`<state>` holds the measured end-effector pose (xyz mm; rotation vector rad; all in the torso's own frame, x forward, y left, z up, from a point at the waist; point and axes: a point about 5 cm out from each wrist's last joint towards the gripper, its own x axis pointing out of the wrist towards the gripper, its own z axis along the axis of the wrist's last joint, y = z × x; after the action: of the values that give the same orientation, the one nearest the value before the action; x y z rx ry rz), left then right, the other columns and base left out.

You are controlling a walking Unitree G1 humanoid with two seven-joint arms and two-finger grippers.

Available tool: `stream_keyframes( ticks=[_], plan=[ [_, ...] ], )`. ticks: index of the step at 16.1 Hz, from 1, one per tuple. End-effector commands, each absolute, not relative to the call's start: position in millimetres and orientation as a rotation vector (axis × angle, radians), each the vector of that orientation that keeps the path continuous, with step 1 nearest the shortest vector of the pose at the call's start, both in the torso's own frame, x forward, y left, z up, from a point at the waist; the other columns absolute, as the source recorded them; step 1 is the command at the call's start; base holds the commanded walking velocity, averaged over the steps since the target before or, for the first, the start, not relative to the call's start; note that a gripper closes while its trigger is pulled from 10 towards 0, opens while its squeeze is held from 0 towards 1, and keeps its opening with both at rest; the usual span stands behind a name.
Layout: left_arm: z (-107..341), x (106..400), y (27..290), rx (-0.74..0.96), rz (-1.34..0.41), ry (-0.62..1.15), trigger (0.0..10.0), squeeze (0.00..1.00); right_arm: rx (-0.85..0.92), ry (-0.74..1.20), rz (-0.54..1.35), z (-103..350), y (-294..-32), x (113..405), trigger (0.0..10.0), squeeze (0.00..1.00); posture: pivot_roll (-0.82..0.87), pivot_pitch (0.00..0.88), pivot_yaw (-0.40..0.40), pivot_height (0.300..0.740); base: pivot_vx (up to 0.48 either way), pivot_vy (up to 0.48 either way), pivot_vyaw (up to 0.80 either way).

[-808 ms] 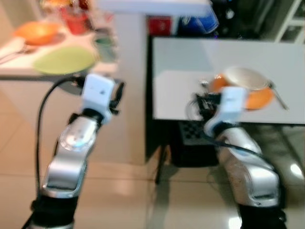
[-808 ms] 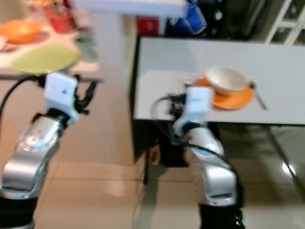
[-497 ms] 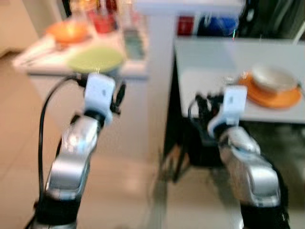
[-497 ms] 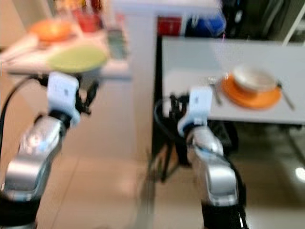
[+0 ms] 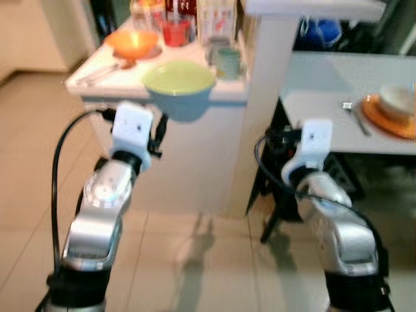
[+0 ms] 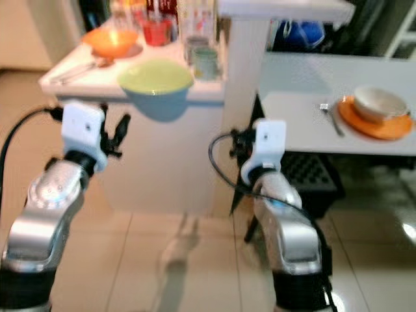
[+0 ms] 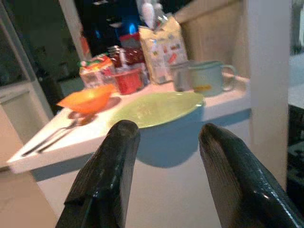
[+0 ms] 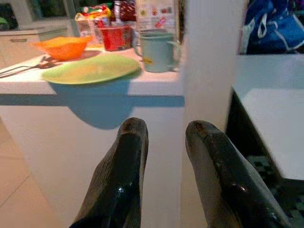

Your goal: Setting the table

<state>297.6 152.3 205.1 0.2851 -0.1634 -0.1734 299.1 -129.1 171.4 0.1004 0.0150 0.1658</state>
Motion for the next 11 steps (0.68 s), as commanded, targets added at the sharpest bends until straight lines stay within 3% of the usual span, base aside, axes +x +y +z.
stream_keyframes(
  ticks=[1, 6, 11],
  plan=[
    [203.8, 295.5, 156.8, 0.281, -0.138, -0.165, 10.0, 0.00, 0.112, -0.005, 0.183, 177.2, -123.7, 302.2, 10.0, 0.00, 0.00, 0.000, -0.036, 0.740, 0.000, 0.349, 0.00],
    [205.0, 298.0, 162.0, 0.250, -0.112, -0.179, 10.0, 0.00, 0.142, -0.025, 0.139, 178.7, -125.7, 306.1, 10.0, 0.00, 0.01, 0.000, -0.032, 0.740, 0.000, 0.000, 0.00],
    [205.8, 299.1, 161.0, 0.254, -0.116, -0.180, 10.0, 0.00, 0.130, -0.034, 0.089, 177.9, -133.2, 310.8, 10.0, 0.00, 0.02, 0.000, -0.033, 0.740, 0.424, 0.000, 0.00]
  ],
)
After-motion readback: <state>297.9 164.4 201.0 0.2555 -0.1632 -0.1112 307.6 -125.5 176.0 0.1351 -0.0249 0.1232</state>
